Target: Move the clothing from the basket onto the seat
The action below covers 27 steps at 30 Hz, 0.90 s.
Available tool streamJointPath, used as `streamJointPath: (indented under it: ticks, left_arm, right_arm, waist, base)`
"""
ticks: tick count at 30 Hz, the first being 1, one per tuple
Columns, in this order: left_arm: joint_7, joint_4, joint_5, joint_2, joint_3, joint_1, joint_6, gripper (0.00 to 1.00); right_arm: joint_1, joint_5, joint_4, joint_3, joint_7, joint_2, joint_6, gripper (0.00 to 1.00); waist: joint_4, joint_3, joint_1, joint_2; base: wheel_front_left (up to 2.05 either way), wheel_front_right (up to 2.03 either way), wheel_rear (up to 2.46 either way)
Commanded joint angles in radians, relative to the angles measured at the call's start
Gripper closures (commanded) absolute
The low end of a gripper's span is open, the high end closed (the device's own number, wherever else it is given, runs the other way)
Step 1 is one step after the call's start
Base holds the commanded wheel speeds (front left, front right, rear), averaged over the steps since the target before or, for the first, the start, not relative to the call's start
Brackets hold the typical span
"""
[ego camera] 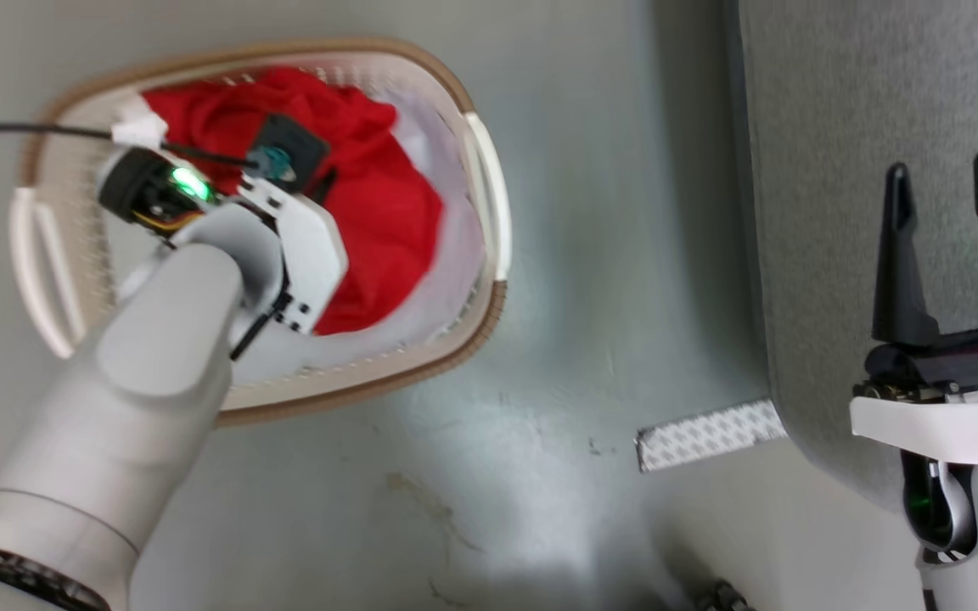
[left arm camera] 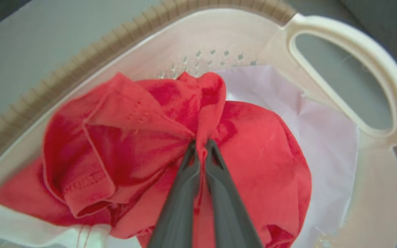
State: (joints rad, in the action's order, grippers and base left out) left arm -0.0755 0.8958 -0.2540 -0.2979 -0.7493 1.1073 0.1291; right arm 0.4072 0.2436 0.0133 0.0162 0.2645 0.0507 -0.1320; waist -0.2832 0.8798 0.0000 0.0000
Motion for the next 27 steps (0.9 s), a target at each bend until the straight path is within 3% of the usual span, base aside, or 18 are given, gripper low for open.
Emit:
streamJointPath:
  ticks: [1,11,27]
  left_arm:
    - [0.014,-0.017,-0.017,-0.002,-0.007,-0.022,0.000,1.00]
    - [0.056,-0.171,-0.119,-0.018,-0.003,-0.145,-0.010,1.00]
    - [0.135,-0.481,-0.237,-0.072,0.103,-0.440,-0.182,1.00]
  right_arm:
    - [-0.013,-0.007,-0.010,-0.016,0.000,0.000,0.003,0.00]
    - [-0.084,-0.047,-0.067,-0.085,0.000,0.000,0.003,0.00]
    - [-0.241,-0.117,-0.128,-0.133,0.000,0.000,0.003,0.00]
  waist:
    - [0.046,-0.066,0.0000,0.0000]
    - [0.118,-0.271,0.0000,0.0000]
    - [0.163,-0.572,0.0000,0.0000]
  base:
    - [0.00,0.00,0.00]
    - [0.00,0.00,0.00]
    - [0.00,0.00,0.00]
